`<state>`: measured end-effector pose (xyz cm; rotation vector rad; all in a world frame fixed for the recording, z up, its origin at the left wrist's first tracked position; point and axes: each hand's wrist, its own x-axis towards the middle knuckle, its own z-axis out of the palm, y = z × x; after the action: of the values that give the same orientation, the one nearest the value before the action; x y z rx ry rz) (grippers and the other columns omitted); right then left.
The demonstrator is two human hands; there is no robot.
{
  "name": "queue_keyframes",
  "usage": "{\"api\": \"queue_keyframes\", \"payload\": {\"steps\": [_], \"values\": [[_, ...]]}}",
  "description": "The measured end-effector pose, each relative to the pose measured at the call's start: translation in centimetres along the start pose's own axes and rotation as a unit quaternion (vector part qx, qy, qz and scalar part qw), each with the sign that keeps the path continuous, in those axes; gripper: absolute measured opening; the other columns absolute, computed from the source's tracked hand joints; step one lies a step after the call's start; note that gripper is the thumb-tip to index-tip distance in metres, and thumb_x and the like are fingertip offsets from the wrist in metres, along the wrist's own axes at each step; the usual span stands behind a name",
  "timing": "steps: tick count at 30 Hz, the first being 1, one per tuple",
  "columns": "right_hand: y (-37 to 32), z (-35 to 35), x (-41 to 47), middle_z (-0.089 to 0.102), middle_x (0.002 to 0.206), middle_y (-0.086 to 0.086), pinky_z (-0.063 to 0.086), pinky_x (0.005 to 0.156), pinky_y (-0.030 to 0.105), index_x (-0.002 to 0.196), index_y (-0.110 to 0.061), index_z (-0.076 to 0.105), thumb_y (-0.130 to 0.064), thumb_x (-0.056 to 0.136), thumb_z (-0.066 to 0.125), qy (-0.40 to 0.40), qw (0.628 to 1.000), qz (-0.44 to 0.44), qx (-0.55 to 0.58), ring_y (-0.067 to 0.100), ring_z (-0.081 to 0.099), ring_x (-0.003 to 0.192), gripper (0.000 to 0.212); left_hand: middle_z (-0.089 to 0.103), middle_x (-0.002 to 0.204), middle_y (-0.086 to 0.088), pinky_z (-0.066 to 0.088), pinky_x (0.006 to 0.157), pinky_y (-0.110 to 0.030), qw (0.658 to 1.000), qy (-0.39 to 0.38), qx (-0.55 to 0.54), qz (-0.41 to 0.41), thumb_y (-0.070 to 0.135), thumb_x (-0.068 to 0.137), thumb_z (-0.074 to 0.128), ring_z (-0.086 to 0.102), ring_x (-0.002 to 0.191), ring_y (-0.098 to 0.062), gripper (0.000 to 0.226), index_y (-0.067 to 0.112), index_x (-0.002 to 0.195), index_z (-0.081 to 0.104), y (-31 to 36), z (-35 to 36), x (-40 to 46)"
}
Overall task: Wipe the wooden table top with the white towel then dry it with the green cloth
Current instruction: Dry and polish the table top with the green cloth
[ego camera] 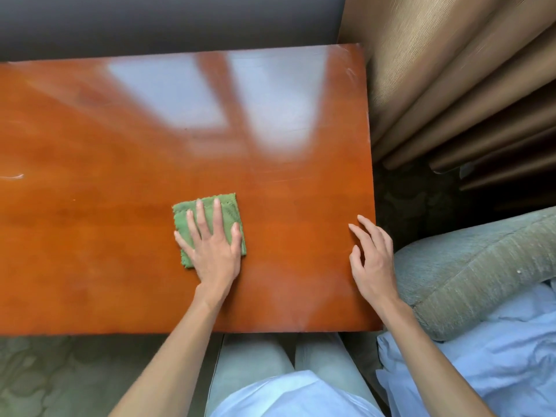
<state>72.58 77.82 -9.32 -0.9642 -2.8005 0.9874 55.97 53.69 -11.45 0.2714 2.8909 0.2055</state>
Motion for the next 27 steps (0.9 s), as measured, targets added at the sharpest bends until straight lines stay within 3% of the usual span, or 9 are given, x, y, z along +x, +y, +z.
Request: {"api": "queue_keyframes", "payload": {"steps": [4, 8, 12, 15, 17, 20, 24, 27], "values": [[0.2, 0.1, 0.1, 0.043, 0.149, -0.002, 0.026, 0.11, 0.029, 0.135, -0.015, 0.054, -0.001, 0.093, 0.053, 0.005, 1.0, 0.001, 0.011, 0.015, 0.031, 0.136, 0.045, 0.022, 0.163, -0.013, 0.015, 0.114, -0.069, 0.998, -0.013, 0.023, 0.061, 0.046, 0.096, 0.034, 0.023, 0.148, -0.036, 0.062, 0.024, 0.154, 0.033, 0.8, 2.1, -8.2], [0.3, 0.0, 0.3, 0.044, 0.148, -0.003, 0.023, 0.11, 0.021, 0.134, -0.014, 0.055, -0.001, 0.093, 0.051, 0.01, 1.0, 0.004, 0.02, 0.016, 0.032, 0.135, 0.043, 0.023, 0.163, -0.011, 0.016, 0.114, -0.069, 0.983, -0.04, 0.052, 0.17, 0.05, 0.097, 0.034, 0.022, 0.15, -0.033, 0.063, 0.027, 0.155, 0.029, 3.6, 3.9, -13.6], [0.4, -0.4, 0.6, 0.046, 0.146, -0.003, 0.017, 0.107, 0.005, 0.133, -0.013, 0.056, 0.001, 0.094, 0.049, 0.013, 0.999, -0.005, 0.032, 0.009, 0.033, 0.132, 0.042, 0.017, 0.165, -0.006, 0.018, 0.112, -0.069, 0.946, -0.07, 0.073, 0.308, 0.057, 0.099, 0.029, 0.015, 0.151, -0.029, 0.064, 0.031, 0.157, 0.022, 7.0, 5.2, -16.4], [0.7, -0.6, 0.8, 0.047, 0.145, -0.004, 0.019, 0.105, 0.002, 0.135, -0.015, 0.055, -0.002, 0.097, 0.046, 0.014, 0.998, -0.003, 0.056, 0.0, 0.031, 0.128, 0.041, 0.016, 0.166, -0.004, 0.02, 0.112, -0.066, 0.913, -0.083, 0.071, 0.393, 0.057, 0.099, 0.035, 0.01, 0.153, -0.028, 0.064, 0.031, 0.157, 0.023, 9.6, 5.8, -16.3], [0.9, -0.8, 0.8, 0.047, 0.145, -0.004, 0.02, 0.105, 0.003, 0.136, -0.015, 0.053, -0.004, 0.098, 0.044, 0.021, 0.997, 0.007, 0.078, -0.001, 0.033, 0.128, 0.041, 0.018, 0.165, -0.003, 0.011, 0.117, -0.065, 0.906, -0.079, 0.061, 0.412, 0.057, 0.1, 0.032, 0.007, 0.153, -0.027, 0.062, 0.031, 0.156, 0.025, 11.6, 5.7, -14.3], [1.1, -1.0, 1.0, 0.049, 0.144, 0.001, 0.022, 0.108, 0.008, 0.136, -0.01, 0.053, -0.001, 0.099, 0.042, 0.045, 0.993, 0.017, 0.105, 0.006, 0.04, 0.129, 0.04, 0.02, 0.165, -0.003, 0.008, 0.119, -0.063, 0.919, -0.06, 0.044, 0.387, 0.056, 0.1, 0.029, 0.008, 0.153, -0.027, 0.061, 0.031, 0.155, 0.026, 13.8, 4.7, -8.8], [1.1, -1.2, 1.4, 0.05, 0.141, 0.002, 0.038, 0.111, 0.035, 0.137, -0.009, 0.052, -0.001, 0.099, 0.042, 0.055, 0.987, 0.033, 0.151, 0.017, 0.047, 0.129, 0.04, 0.021, 0.164, -0.004, 0.009, 0.118, -0.064, 0.962, -0.019, 0.041, 0.27, 0.053, 0.097, 0.033, 0.016, 0.152, -0.031, 0.062, 0.032, 0.155, 0.028, 13.8, 2.4, 1.5], [1.3, -1.5, 1.3, 0.05, 0.14, -0.002, 0.042, 0.108, 0.032, 0.138, -0.014, 0.051, -0.004, 0.1, 0.04, 0.052, 0.981, 0.046, 0.182, 0.005, 0.048, 0.124, 0.04, 0.015, 0.166, -0.003, 0.004, 0.118, -0.064, 0.984, -0.011, 0.048, 0.172, 0.053, 0.098, 0.029, 0.01, 0.153, -0.03, 0.062, 0.034, 0.156, 0.021, 12.8, 0.9, 7.3]]}}
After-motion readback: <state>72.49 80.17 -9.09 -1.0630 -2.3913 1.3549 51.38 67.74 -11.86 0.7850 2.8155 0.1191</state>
